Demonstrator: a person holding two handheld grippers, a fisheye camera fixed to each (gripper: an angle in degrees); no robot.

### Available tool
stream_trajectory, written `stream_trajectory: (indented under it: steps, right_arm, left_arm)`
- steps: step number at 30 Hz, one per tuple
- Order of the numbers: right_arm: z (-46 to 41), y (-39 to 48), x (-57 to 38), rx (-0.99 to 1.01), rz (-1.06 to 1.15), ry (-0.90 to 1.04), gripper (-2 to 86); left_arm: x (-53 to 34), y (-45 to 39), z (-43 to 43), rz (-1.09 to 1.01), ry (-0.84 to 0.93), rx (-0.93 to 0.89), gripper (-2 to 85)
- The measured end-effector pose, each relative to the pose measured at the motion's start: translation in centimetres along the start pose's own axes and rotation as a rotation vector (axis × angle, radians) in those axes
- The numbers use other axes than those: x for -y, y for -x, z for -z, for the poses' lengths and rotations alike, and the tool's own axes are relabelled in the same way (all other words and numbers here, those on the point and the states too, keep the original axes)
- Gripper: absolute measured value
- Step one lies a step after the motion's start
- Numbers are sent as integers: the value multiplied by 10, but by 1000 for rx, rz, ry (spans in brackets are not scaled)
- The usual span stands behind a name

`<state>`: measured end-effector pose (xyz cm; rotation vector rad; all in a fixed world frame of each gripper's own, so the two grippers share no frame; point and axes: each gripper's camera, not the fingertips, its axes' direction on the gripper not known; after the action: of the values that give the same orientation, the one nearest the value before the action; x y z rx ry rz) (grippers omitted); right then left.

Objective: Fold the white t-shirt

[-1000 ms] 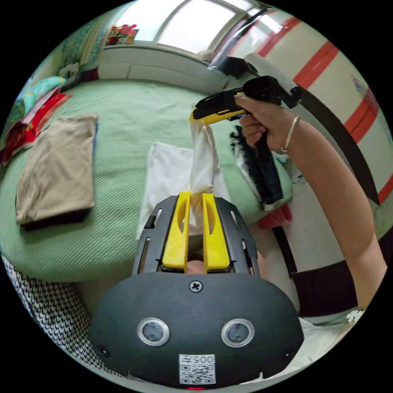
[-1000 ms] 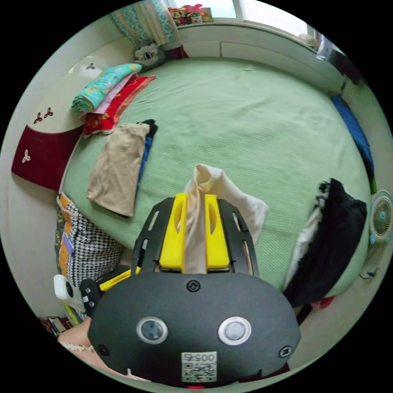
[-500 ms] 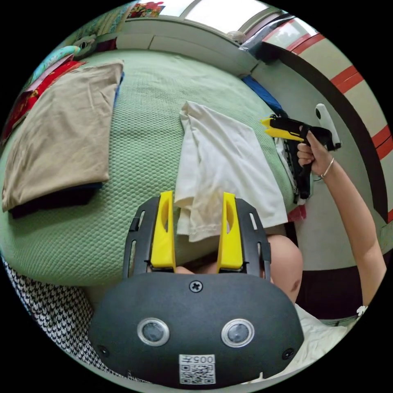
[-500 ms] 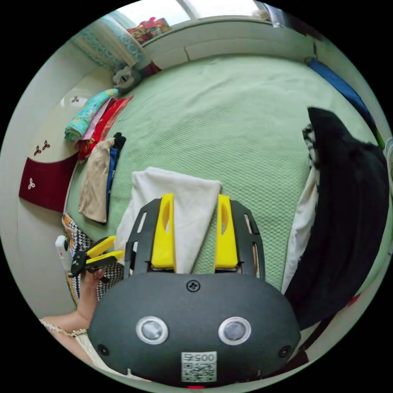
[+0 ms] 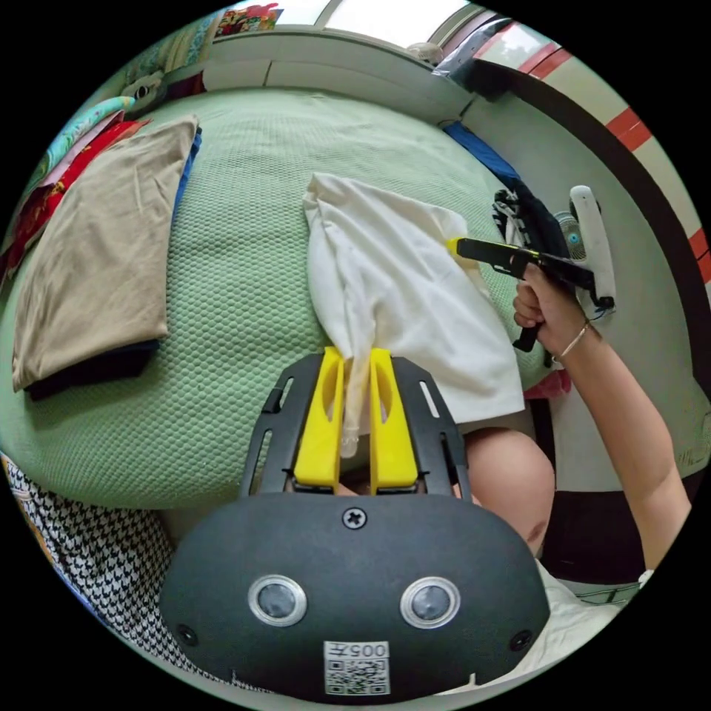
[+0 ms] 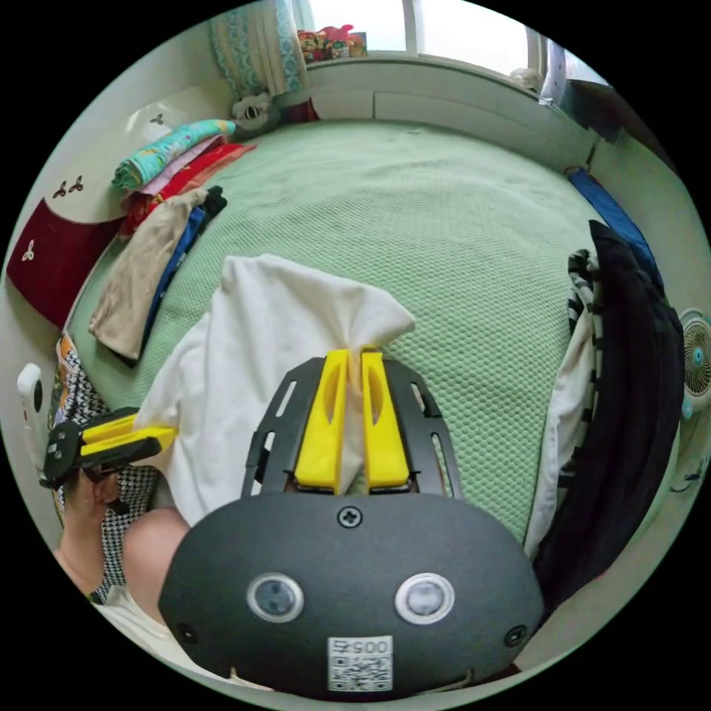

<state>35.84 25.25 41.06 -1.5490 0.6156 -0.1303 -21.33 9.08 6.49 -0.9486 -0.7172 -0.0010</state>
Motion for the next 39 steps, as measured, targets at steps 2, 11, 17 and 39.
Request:
stream_trajectory:
  steps: [2,11,17,39]
  right_arm:
    - [20,-1,-13,44,-18,-65,37]
    - [92,2,-66,34,6,-191,33]
    - [144,-8,-104,-20,16,-299,30]
    - [162,-215,-146,-117,-326,-132,78]
  left_arm:
    - [-5,-8,11,-15,-21,4,62]
    - [-31,-66,47,-89,-72,-15,61]
    - [-51,-112,79,-174,-141,-35,62]
    - [-8,-274,-38,-60,-202,-394,64]
